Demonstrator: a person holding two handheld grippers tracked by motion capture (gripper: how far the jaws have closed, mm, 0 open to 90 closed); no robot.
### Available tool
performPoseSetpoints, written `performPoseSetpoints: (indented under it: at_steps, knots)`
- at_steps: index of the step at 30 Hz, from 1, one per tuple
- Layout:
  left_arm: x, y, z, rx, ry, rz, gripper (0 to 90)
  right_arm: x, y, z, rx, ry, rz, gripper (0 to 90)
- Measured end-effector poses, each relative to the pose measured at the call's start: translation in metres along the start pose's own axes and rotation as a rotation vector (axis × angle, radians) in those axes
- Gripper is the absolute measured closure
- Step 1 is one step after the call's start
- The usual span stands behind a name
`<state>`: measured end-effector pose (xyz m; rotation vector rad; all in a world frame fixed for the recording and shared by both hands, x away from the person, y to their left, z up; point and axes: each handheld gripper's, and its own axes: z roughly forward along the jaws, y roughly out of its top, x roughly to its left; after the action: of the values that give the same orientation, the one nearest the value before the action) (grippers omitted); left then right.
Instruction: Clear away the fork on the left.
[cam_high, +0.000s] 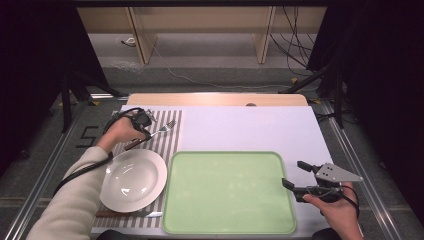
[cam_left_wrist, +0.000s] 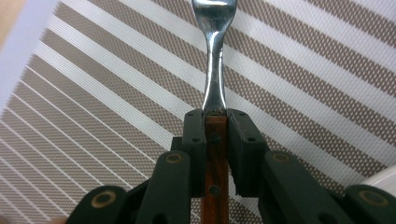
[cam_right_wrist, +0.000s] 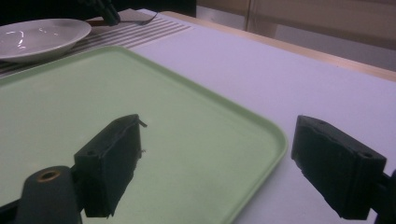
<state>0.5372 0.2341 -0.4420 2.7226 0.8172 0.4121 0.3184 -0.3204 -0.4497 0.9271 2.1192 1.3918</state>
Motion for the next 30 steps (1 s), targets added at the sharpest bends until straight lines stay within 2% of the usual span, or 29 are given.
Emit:
performPoseSetpoints:
  at_steps: [2, 3, 4, 6, 7, 8, 9, 11, 12, 13, 15, 16, 17, 18, 19, 20, 21, 23, 24, 30]
  knots:
    - [-0.001, 0.004, -0.007, -0.018, 0.013, -0.011, 77.5, 0.000, 0.000, 0.000, 0.000, 0.000, 0.000, 17.0]
    - [-0.003, 0.010, -0.015, -0.040, 0.033, -0.023, 77.5, 0.000, 0.000, 0.000, 0.000, 0.000, 0.000, 17.0]
    - [-0.003, 0.010, -0.015, -0.040, 0.033, -0.023, 77.5, 0.000, 0.000, 0.000, 0.000, 0.000, 0.000, 17.0]
    - [-0.006, 0.016, -0.025, -0.063, 0.038, -0.053, 77.5, 0.000, 0.000, 0.000, 0.002, 0.000, 0.000, 17.0]
    - [-0.009, 0.020, -0.030, -0.076, 0.030, -0.070, 77.5, 0.000, 0.000, 0.000, 0.002, 0.000, -0.001, 17.0]
    - [-0.018, 0.026, -0.039, -0.108, 0.008, -0.085, 77.5, 0.000, 0.000, 0.000, 0.000, 0.000, 0.000, 17.0]
    - [-0.018, 0.026, -0.039, -0.108, 0.008, -0.085, 77.4, 0.000, 0.000, 0.000, 0.000, 0.000, 0.000, 17.0]
    - [-0.029, 0.031, -0.048, -0.144, -0.041, -0.120, 77.5, 0.000, 0.000, 0.000, -0.001, 0.000, -0.001, 17.0]
    - [-0.044, 0.035, -0.055, -0.161, -0.077, -0.151, 77.4, 0.000, 0.000, 0.000, 0.000, 0.001, -0.002, 17.0]
    - [-0.044, 0.035, -0.055, -0.161, -0.077, -0.151, 77.4, 0.000, 0.000, 0.000, 0.000, 0.001, -0.002, 17.0]
    - [-0.061, 0.038, -0.058, -0.169, -0.088, -0.185, 77.5, 0.000, 0.000, 0.000, 0.000, 0.001, -0.002, 17.0]
    - [-0.079, 0.041, -0.059, -0.166, -0.102, -0.221, 77.4, 0.000, 0.000, 0.000, -0.001, 0.001, -0.003, 17.0]
    - [-0.088, 0.041, -0.059, -0.161, -0.107, -0.226, 77.4, 0.001, 0.000, 0.000, 0.000, 0.002, -0.003, 17.0]
    - [-0.088, 0.041, -0.059, -0.161, -0.107, -0.226, 77.5, 0.001, 0.000, 0.000, -0.002, 0.002, -0.004, 17.0]
    - [-0.096, 0.042, -0.059, -0.156, -0.112, -0.236, 77.4, 0.001, 0.000, 0.000, -0.004, 0.003, -0.004, 17.0]
    - [-0.111, 0.043, -0.059, -0.154, -0.133, -0.251, 77.4, 0.001, 0.000, 0.000, -0.002, 0.004, -0.005, 17.0]
    - [-0.111, 0.043, -0.059, -0.154, -0.133, -0.251, 77.4, 0.001, 0.000, 0.000, 0.000, 0.004, -0.006, 17.0]
    - [-0.128, 0.045, -0.057, -0.143, -0.134, -0.258, 77.4, 0.001, 0.000, 0.000, 0.000, 0.003, -0.006, 17.0]
    - [-0.128, 0.045, -0.057, -0.143, -0.134, -0.258, 77.4, 0.001, 0.000, 0.000, 0.000, 0.003, -0.006, 17.0]
    - [-0.153, 0.046, -0.053, -0.108, -0.157, -0.261, 77.4, 0.001, 0.000, 0.000, -0.001, 0.003, -0.004, 17.0]
